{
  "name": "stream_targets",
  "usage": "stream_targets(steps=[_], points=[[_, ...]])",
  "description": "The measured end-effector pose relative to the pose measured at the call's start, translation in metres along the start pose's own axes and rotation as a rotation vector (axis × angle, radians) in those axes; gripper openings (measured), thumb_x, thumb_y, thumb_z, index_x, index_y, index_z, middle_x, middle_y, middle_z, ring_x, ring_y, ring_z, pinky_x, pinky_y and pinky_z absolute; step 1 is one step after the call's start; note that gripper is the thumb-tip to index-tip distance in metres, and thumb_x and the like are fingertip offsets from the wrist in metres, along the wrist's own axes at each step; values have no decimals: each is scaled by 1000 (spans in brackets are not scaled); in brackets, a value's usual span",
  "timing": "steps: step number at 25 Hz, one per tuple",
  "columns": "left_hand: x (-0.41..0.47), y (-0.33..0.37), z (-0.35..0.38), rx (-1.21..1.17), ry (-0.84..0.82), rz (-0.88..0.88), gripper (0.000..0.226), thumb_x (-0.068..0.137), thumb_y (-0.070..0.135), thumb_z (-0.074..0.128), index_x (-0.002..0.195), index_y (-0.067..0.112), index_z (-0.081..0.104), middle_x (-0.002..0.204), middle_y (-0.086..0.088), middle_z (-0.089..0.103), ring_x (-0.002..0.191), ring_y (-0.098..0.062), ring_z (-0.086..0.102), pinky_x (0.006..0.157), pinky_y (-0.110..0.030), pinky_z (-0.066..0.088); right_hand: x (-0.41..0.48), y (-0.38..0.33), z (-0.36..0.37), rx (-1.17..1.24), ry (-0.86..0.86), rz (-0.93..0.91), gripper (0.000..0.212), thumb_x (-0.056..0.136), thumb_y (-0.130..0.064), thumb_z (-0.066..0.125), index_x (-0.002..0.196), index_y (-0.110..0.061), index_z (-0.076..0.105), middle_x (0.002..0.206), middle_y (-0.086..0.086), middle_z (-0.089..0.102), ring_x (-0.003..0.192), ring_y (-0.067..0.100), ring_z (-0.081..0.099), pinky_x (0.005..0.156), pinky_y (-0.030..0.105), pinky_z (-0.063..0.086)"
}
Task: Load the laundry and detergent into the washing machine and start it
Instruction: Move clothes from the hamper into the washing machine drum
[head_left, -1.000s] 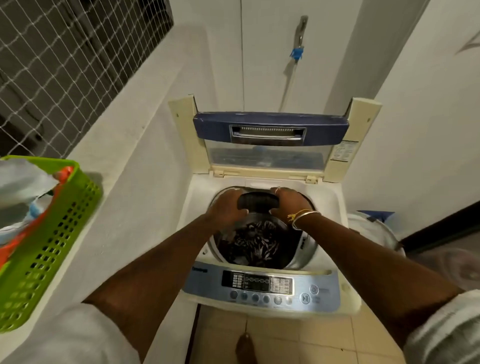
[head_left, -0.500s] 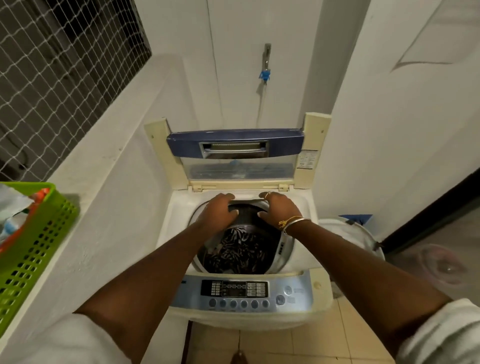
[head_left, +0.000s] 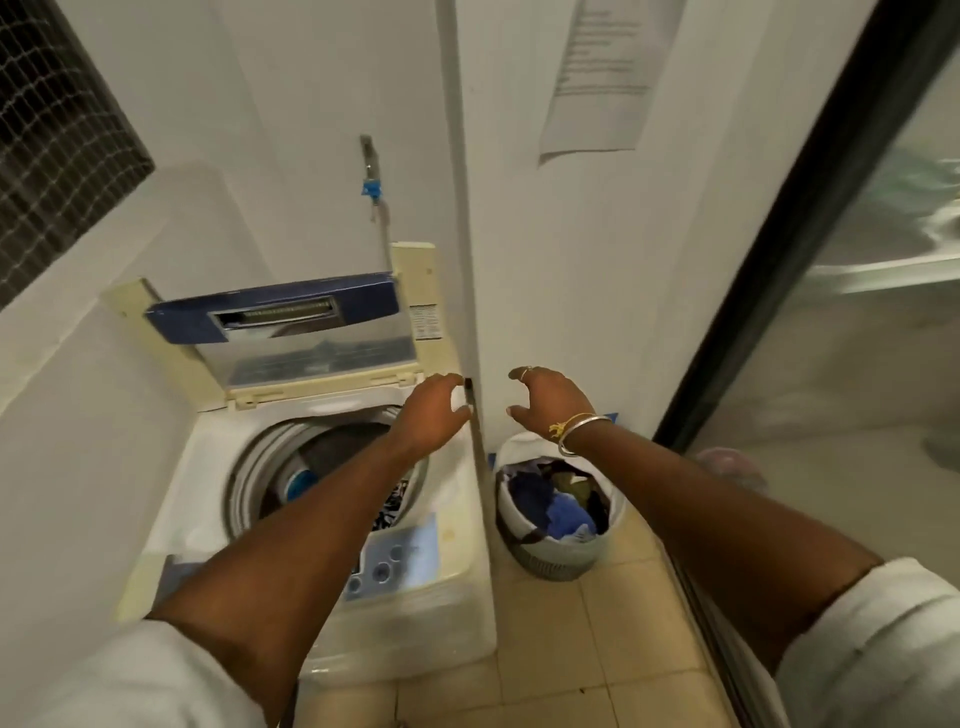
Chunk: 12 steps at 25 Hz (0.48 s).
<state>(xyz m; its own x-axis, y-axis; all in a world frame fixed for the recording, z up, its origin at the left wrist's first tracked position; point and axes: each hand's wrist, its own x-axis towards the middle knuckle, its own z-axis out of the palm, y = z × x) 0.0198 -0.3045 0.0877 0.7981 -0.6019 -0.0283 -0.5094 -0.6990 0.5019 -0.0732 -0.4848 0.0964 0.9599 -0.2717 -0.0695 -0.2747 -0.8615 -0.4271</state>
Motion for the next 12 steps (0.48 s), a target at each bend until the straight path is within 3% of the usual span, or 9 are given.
stream_targets(steps=[6, 12], points=[[21, 94, 57, -54, -31, 61, 54, 93, 37, 62, 141, 15, 49, 137, -9, 55, 122, -24, 54, 103, -33, 40, -20, 85, -38, 12, 18, 67, 62, 89, -34, 67, 145, -18, 45, 144, 6, 52, 130, 25, 49, 107, 35, 40], [86, 113, 111, -24, -105, 84, 53, 95, 35, 61, 142, 14, 48, 139, -9, 53, 127, -24, 51, 104, -32, 38, 9, 147, -22, 65, -28, 138, 62, 89, -32, 67, 145, -18, 45, 144, 6, 52, 131, 25, 49, 108, 34, 37]])
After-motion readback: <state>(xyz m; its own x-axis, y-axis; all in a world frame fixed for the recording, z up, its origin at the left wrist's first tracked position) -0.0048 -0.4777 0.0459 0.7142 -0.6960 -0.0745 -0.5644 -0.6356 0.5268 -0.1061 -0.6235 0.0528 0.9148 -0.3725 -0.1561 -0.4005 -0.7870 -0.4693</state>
